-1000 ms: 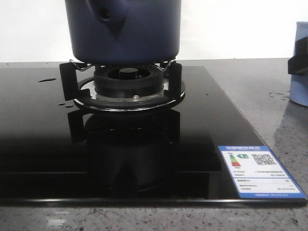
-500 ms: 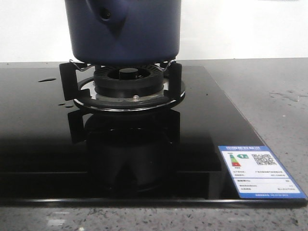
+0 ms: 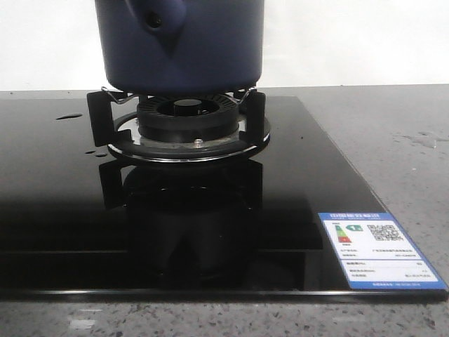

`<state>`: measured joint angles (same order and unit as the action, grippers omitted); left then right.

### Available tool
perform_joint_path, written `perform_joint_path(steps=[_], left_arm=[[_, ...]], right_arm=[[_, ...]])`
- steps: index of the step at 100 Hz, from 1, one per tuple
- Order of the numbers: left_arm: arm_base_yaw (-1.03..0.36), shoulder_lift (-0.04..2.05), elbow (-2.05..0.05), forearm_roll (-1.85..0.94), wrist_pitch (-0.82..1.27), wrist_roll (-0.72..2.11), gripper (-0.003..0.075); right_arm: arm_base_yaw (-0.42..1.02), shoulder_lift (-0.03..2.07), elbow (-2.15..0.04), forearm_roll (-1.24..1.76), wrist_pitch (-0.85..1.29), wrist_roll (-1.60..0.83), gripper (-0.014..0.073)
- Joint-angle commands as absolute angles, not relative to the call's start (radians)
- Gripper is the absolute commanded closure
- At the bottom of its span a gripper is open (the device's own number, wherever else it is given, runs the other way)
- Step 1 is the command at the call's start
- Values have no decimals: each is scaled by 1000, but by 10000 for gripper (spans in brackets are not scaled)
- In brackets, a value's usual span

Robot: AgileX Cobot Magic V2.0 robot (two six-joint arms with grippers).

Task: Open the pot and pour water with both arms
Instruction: 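Carry the cup with the right gripper over the open pot, then tilt the cup with the right gripper to pour water into pot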

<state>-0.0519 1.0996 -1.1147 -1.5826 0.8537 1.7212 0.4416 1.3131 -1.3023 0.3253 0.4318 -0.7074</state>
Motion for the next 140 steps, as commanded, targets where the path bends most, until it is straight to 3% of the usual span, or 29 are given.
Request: perform_joint_path(steps=[1,93,140], left_arm=[[-52,1086,-1144,-1678,855,1712,498],[-52,1088,-1144,-1680,829,1712,498],[-52,1088,-1144,-1680,829,1712,498]], right_arm=[[450,1306,-1377,275,349,-736,356],[521,1455,-1430,-312,283,-737,356],[521,1481,-1430,-599,120,-737,356]])
